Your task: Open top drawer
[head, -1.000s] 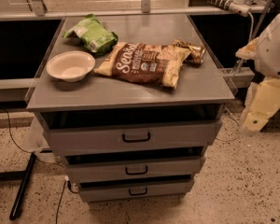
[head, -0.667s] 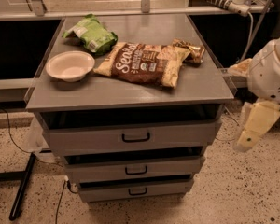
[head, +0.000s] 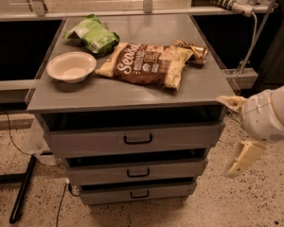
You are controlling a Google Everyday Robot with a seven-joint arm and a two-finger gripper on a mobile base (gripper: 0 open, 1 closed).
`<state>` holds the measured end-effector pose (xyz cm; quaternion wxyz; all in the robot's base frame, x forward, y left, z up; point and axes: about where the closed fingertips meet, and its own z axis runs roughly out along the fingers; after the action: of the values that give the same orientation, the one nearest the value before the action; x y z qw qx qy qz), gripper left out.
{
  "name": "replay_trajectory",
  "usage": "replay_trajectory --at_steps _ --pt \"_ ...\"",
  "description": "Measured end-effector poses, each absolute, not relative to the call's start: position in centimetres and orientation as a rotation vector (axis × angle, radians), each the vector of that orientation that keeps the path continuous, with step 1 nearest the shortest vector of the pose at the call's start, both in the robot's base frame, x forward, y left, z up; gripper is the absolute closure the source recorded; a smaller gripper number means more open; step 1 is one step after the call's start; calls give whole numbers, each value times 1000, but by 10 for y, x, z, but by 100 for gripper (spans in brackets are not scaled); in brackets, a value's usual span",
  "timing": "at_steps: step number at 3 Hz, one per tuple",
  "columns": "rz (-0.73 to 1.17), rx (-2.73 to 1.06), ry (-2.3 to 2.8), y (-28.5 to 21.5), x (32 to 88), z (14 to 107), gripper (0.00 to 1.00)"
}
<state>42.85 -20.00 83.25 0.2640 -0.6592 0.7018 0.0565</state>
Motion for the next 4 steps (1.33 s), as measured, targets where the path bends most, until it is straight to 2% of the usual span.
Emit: replay_trajectory --at_steps 1,2,4 --pt "219 -1764 1806 -195 443 792 0" --pt "200 -1769 1811 -192 446 786 0" --pt "147 -1712 1809 -187 486 734 0"
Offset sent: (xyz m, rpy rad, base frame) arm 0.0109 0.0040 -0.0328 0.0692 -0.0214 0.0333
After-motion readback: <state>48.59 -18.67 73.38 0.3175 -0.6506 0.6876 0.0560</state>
